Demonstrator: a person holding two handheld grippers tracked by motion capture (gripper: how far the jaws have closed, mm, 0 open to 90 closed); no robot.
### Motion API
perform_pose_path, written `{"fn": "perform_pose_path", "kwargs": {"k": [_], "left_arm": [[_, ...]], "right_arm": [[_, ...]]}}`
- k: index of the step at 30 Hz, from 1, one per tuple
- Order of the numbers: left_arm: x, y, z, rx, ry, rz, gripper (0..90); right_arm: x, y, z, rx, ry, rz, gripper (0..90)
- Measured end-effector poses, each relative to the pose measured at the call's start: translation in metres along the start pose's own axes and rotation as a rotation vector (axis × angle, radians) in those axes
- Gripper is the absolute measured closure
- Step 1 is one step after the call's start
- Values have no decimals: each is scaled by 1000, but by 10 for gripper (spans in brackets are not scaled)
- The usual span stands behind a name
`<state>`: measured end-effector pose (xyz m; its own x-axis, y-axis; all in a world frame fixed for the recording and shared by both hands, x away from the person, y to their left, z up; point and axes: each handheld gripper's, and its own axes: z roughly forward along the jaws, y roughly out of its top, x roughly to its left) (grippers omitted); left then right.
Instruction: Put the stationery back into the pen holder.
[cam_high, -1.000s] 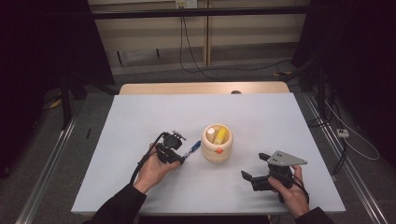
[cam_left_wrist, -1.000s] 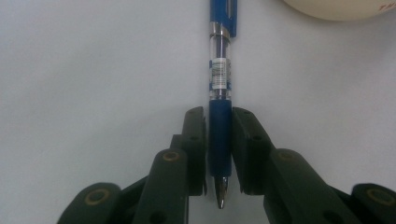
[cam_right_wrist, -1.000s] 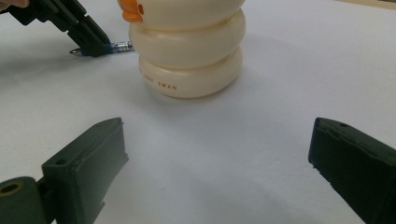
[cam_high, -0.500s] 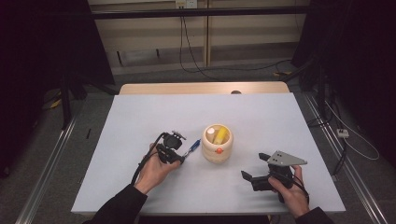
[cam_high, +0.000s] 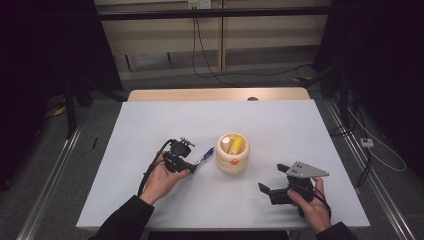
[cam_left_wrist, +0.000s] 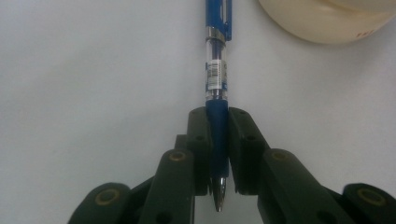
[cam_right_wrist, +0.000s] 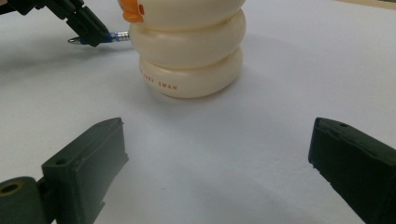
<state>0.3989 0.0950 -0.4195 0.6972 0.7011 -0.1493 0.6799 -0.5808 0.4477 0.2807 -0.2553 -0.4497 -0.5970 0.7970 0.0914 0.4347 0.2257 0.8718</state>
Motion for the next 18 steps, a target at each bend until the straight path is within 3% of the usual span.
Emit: {"fn": "perform_pose_path", "kwargs": {"k": [7, 11, 13, 17, 18], "left_arm": [[9, -1, -17, -63, -34, 16, 802], [11, 0, -29, -100, -64, 66, 802], [12, 0, -36, -126, -102, 88, 802], [11, 1, -47, -168, -108, 106, 802], [12, 1, -51, -172, -112, 128, 802]], "right_arm": [[0, 0, 0, 1, 1, -2, 36], [0, 0, 0, 1, 2, -1, 36], [1, 0, 0, 1, 2, -2, 36], [1, 0, 0, 3, 5, -4, 36], [1, 0, 1, 2, 7, -5, 36]]}}
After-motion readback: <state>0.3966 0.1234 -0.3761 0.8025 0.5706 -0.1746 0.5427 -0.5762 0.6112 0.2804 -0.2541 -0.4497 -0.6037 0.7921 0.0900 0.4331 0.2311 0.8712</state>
